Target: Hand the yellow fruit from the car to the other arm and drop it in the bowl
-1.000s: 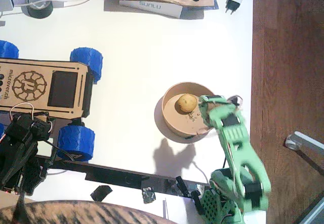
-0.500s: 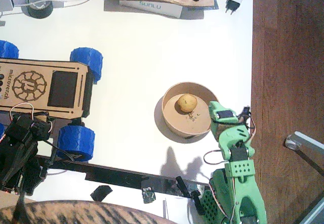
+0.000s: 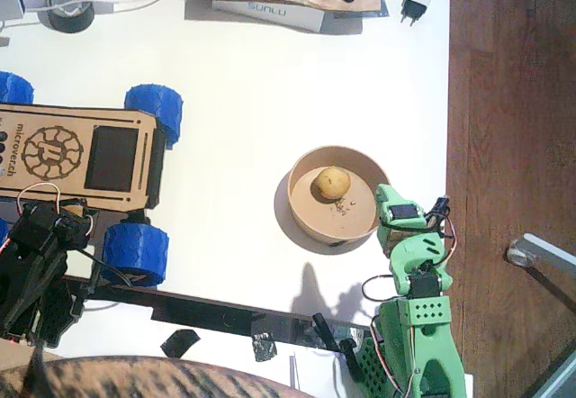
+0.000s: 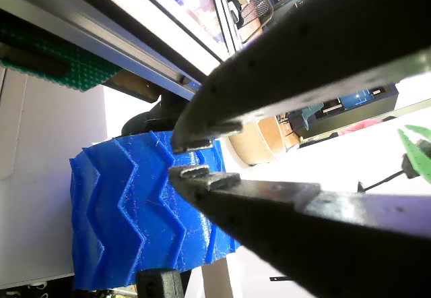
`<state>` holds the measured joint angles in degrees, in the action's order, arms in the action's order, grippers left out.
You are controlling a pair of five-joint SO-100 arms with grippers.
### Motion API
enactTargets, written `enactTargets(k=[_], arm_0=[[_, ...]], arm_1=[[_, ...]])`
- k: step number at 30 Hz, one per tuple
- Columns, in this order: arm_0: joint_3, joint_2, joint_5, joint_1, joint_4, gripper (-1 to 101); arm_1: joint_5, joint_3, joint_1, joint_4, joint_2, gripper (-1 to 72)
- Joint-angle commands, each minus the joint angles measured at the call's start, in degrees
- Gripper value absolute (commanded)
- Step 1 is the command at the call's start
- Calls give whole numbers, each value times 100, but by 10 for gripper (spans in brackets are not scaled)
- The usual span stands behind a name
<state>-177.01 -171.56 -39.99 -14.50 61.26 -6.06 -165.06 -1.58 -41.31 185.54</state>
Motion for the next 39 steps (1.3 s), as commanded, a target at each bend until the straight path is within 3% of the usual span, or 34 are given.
enactTargets(k=[1, 25, 39], arm_0=[[-9, -9, 0, 18, 79, 1], [-9, -62, 0, 18, 105, 1], [-9, -62, 0, 18, 132, 1]], arm_1=[[-44, -9, 88, 35, 53, 1], [97, -316, 62, 114, 53, 1], [149, -519, 202, 519, 53, 1]])
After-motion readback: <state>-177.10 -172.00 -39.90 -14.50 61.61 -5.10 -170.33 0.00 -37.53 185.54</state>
